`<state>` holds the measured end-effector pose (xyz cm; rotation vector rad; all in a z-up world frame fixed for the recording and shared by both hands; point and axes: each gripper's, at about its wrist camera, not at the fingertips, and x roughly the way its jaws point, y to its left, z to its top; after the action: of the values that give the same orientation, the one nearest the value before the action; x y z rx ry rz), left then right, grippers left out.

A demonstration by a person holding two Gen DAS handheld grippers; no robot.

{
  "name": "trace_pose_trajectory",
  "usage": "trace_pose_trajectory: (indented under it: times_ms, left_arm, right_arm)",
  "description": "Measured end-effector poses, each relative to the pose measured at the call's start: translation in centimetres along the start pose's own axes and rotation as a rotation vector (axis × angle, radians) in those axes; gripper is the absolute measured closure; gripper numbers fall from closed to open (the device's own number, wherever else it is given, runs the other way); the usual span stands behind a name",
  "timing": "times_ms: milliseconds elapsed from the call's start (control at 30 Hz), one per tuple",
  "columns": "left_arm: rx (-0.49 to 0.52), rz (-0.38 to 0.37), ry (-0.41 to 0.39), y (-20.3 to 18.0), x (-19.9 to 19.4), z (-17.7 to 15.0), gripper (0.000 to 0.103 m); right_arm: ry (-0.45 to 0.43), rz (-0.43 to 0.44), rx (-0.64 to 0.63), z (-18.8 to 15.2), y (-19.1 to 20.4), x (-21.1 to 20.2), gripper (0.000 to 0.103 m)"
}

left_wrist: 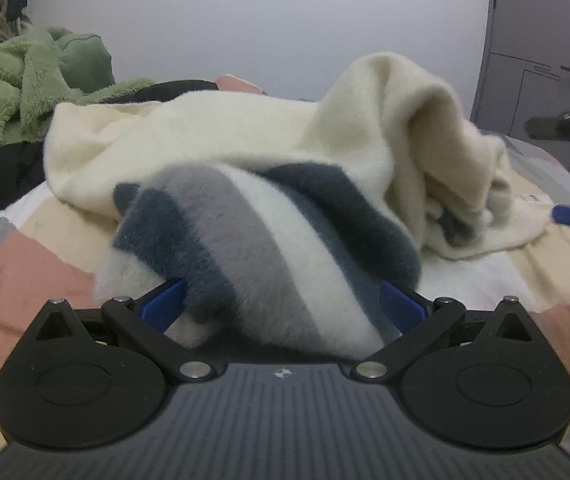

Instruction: Fold large clothes

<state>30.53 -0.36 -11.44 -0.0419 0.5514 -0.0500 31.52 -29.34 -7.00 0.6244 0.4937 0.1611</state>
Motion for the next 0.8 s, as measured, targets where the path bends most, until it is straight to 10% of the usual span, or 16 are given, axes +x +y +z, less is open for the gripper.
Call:
trace_pose_trajectory:
  times_ms: [267, 467, 667, 800]
  left_arm:
    - [-0.059, 0.035, -0.042, 1.1, 2.7, -0.5, 0.002]
    - [-0.127, 0.038, -0.043, 2.4, 3.1, 0.2, 0.029]
    - [-0.235, 0.022, -0.05, 4.6, 1.5, 0.9, 0.064]
    - [-0.317, 0.027, -0.101, 6.3, -1.6, 1.9, 0.07]
  right_arm:
    - [0.09, 0.138, 0.101, -0.8, -4.2, 6.6, 0.022]
    - [0.105, 0.182, 0.021, -0.8, -3.3, 7.6, 0.073]
    - [0.071, 0.192, -0.049, -0.2, -2.3, 5.3, 0.086]
    - [0.025, 0.234, -0.122, -0.4, -0.7, 2.6, 0.093]
